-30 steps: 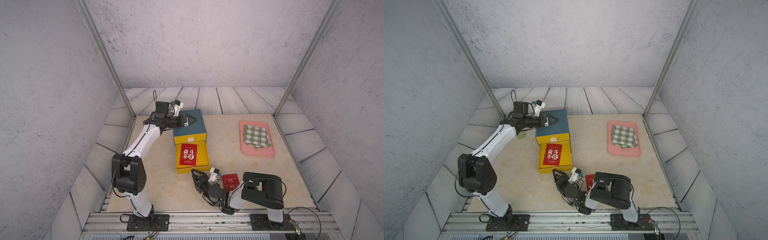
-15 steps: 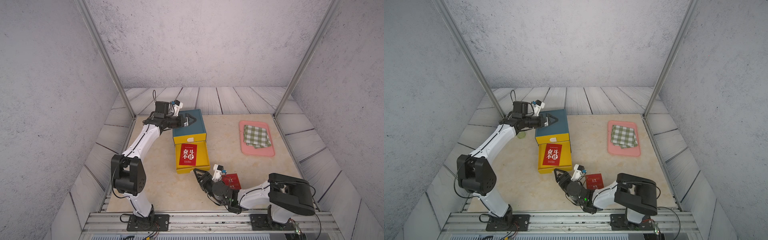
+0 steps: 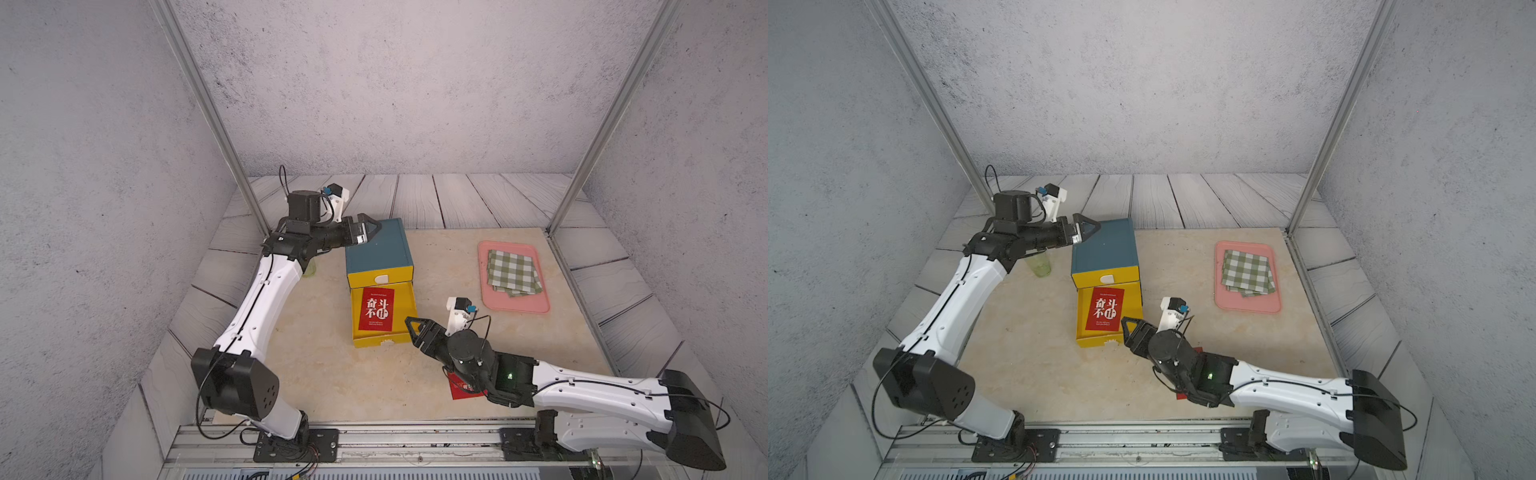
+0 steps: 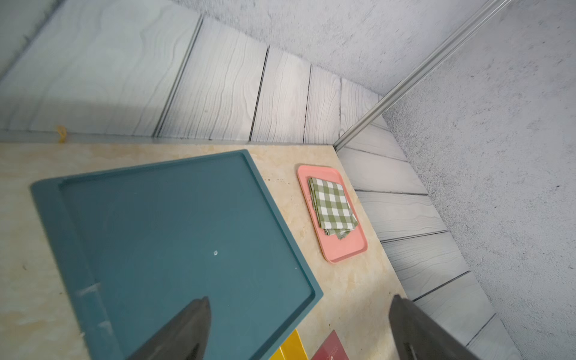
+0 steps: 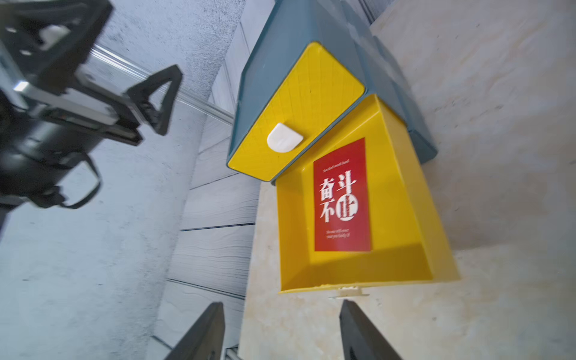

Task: Take the postcards out of the drawer
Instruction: Open the drawer in the storage box, then pick up the postcard from the drawer.

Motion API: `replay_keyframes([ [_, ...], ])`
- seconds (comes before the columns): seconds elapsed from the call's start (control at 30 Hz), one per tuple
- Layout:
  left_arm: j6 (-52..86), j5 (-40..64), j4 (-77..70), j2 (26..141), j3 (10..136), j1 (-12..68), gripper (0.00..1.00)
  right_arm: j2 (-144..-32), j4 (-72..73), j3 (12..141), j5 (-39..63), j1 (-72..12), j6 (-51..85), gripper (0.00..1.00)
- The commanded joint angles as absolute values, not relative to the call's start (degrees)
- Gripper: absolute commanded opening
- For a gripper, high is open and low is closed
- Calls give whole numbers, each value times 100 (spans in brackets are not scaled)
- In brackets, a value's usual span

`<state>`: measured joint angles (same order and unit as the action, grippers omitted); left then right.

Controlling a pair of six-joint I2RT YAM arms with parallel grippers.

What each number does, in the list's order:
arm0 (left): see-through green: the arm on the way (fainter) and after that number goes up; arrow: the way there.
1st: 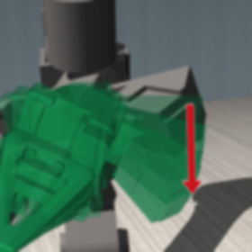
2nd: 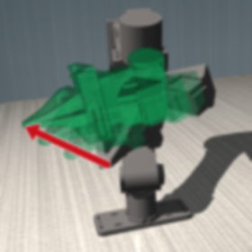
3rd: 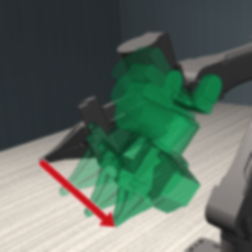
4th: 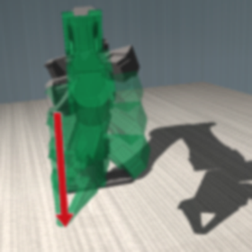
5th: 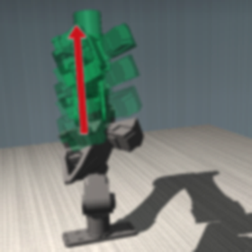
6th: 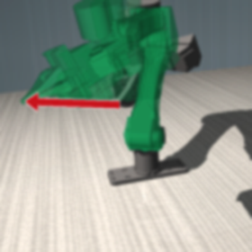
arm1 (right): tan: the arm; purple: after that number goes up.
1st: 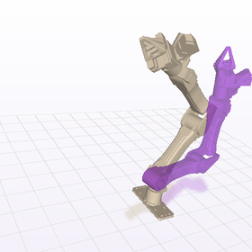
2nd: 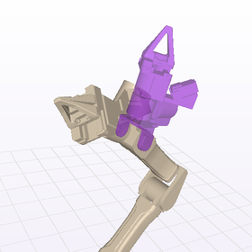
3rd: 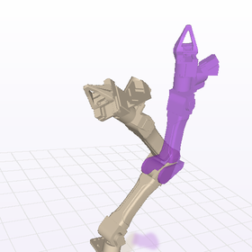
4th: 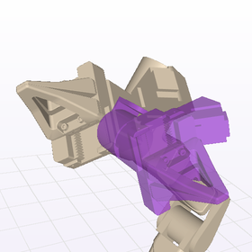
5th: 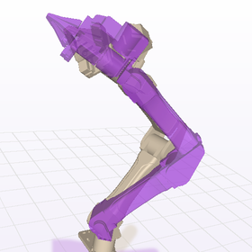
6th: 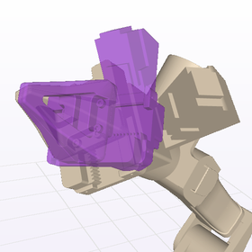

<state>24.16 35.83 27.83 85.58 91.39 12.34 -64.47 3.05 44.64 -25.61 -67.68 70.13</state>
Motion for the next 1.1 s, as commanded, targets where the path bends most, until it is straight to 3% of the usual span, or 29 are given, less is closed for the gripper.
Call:
replay_keyframes([
  [0.0,2316,3074,3249,7824,8526,1195,96,-6494,-1203,4982,-1787,-6305,5985,63],
  [0.13,2396,2194,3490,6707,7406,1195,96,-6882,-1489,5493,-1069,-5743,5415,63],
  [0.43,2944,2201,3556,5553,5464,1204,84,-8543,-1893,6845,458,-5248,4557,62],
  [1.07,3001,2689,3282,5551,4377,1213,77,-9991,-1940,7719,887,-5203,4658,71],
])
